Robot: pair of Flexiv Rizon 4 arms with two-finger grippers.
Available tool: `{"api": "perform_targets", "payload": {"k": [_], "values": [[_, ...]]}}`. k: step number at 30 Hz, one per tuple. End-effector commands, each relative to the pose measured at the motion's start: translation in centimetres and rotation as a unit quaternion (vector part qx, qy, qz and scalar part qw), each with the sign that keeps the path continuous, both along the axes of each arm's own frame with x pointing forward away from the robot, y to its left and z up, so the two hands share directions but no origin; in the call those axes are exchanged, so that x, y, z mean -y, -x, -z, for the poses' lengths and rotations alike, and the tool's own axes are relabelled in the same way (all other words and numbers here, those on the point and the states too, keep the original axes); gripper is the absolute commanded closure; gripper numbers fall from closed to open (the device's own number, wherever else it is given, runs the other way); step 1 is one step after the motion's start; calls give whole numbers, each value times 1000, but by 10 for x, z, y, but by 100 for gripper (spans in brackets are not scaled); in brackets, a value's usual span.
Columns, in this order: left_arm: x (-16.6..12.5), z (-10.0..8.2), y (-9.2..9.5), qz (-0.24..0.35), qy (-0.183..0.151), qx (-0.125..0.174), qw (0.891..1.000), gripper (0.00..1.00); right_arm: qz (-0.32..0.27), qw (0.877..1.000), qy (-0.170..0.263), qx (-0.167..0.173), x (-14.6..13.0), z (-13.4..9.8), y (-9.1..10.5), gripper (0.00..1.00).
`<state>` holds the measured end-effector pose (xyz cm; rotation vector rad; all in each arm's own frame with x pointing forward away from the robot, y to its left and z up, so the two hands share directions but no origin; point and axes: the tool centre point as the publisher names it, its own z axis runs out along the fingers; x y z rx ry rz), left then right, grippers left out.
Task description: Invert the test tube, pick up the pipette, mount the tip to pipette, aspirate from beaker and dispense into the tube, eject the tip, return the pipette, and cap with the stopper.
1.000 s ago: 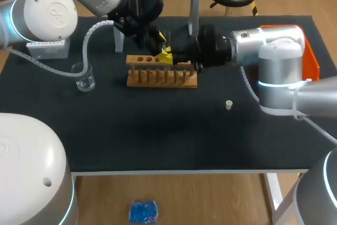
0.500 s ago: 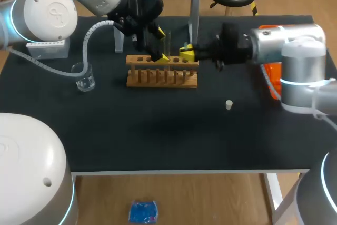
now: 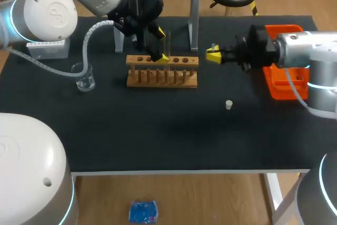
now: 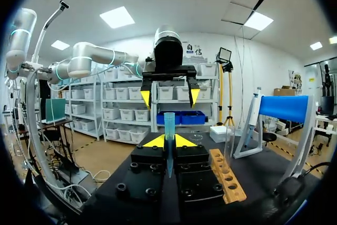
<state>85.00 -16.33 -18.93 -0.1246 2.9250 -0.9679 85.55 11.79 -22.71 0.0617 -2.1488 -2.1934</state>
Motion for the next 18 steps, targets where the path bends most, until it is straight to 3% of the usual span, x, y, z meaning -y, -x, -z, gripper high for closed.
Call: {"api": "perform_targets", "payload": {"k": [1, 18], "values": [[0, -1, 0, 0, -2, -1, 1000, 0, 4, 1000, 3, -1, 14, 0, 6, 100], [0, -1, 0, 0, -2, -1, 1000, 0, 12, 1000, 7, -7, 24, 5, 13, 100]]}}
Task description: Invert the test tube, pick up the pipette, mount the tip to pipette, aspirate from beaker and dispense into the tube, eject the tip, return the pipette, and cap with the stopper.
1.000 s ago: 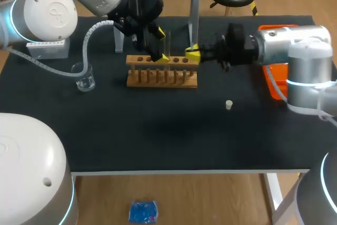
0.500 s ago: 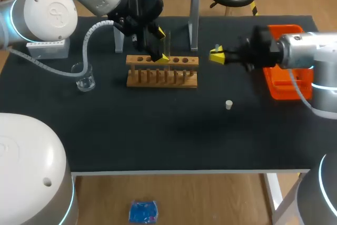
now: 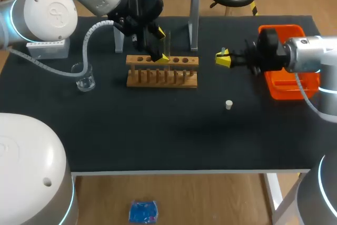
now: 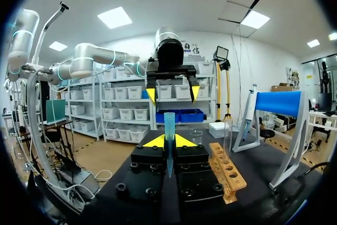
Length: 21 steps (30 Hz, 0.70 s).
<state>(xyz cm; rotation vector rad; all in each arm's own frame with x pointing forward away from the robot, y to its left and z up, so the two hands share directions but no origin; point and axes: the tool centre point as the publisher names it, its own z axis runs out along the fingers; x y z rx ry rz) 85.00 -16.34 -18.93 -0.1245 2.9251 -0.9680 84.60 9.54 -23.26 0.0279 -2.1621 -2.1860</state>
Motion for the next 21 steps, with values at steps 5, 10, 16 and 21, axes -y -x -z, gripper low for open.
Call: {"api": "perform_targets", "payload": {"k": [5, 10, 16, 21], "values": [[0, -1, 0, 0, -2, -1, 1000, 0, -1, 1000, 6, 0, 3, 0, 5, 100], [0, -1, 0, 0, -2, -1, 1000, 0, -1, 1000, 6, 0, 3, 0, 5, 100], [0, -1, 0, 0, -2, -1, 1000, 0, -1, 1000, 6, 0, 3, 0, 5, 100], [0, -1, 0, 0, -2, -1, 1000, 0, -1, 1000, 6, 0, 3, 0, 5, 100]]}}
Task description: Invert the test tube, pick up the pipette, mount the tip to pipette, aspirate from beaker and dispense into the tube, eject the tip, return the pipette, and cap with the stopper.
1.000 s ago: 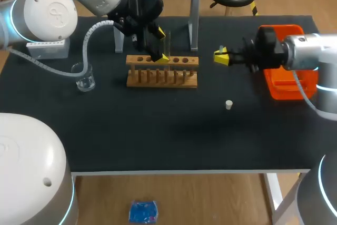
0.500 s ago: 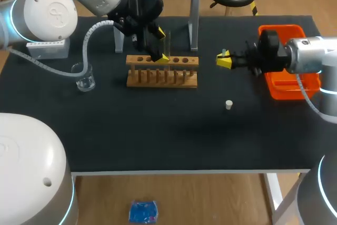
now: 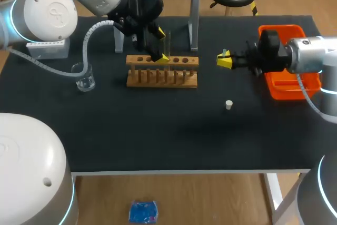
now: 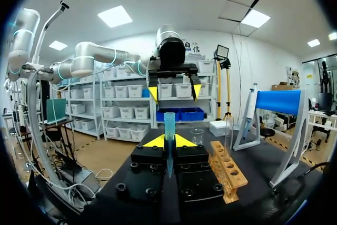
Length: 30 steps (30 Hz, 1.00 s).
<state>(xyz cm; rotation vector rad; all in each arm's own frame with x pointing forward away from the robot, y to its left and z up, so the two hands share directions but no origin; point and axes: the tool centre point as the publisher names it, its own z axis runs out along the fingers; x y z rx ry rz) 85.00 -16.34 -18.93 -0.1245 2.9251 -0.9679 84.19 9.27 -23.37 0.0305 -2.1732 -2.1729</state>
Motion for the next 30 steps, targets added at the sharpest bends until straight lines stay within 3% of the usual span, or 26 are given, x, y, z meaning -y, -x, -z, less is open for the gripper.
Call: {"api": "perform_targets", "payload": {"k": [1, 8, 15, 24, 30], "values": [[0, -1, 0, 0, -2, -1, 1000, 0, 1, 1000, 1, 0, 1, -1, 1, 100], [0, -1, 0, 0, -2, -1, 1000, 0, 1, 1000, 1, 0, 1, -1, 1, 100], [-59, 4, -61, -115, -18, 1, 993, 0, 1, 1000, 1, 0, 1, -1, 1, 100], [-139, -1, -141, -229, -44, -2, 973, 0, 1, 1000, 1, 0, 1, -1, 1, 100], [-167, -7, -171, -305, 5, 2, 952, 0, 1, 1000, 1, 0, 1, -1, 1, 100]]}}
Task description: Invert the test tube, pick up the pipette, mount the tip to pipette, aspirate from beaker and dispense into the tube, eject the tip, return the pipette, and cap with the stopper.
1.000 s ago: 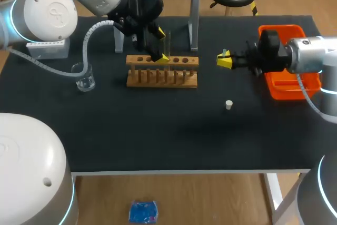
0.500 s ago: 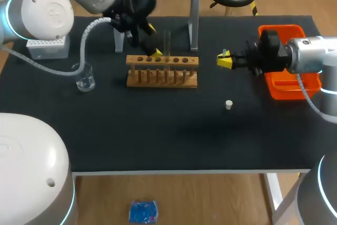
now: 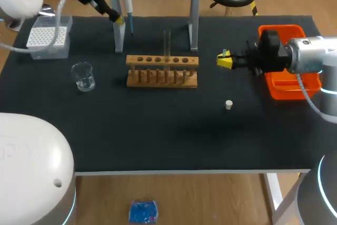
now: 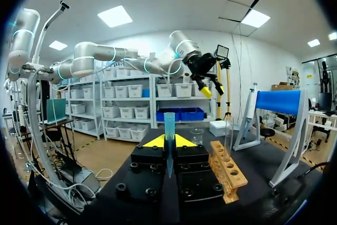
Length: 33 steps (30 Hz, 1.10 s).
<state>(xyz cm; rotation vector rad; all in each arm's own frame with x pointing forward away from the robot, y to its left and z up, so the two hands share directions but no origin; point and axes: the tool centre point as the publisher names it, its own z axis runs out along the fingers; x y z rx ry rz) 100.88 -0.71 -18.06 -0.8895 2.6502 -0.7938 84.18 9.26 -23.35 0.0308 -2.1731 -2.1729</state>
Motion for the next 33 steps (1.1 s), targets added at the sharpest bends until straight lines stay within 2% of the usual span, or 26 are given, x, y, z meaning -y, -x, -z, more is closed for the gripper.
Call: {"api": "perform_targets", "payload": {"k": [1, 2, 5, 21, 23, 24, 26, 31, 32, 33], "values": [[-12, 1, -14, -43, 36, 15, 998, 0, 1, 1000, 1, 0, 1, -1, 1, 100], [-12, 1, -15, -55, 57, 22, 997, 0, 1, 1000, 1, 0, 1, -1, 1, 100], [-4, 4, -14, -105, 86, 43, 990, 0, 1, 1000, 1, 0, 1, -1, 1, 100], [-4, 4, -14, -105, 86, 43, 990, 0, 1, 1000, 1, 0, 1, -1, 1, 100], [9, 2, -18, -128, 93, 47, 986, 0, 1, 1000, 1, 0, 1, -1, 1, 100], [16, 2, -21, -134, 83, 54, 986, 0, 1, 1000, 1, 0, 1, -1, 1, 100], [27, 3, -27, -162, 96, 55, 981, 0, 1, 1000, 1, 0, 1, -1, 1, 100], [50, 10, -42, -207, 83, 71, 972, 0, 1, 1000, 1, 0, 1, -1, 1, 100], [52, 12, -45, -217, 96, 69, 969, 0, 1, 1000, 1, 0, 1, -1, 1, 100], [53, 13, -49, -234, 85, 73, 966, 0, 1, 1000, 1, 0, 1, -1, 1, 100]]}}
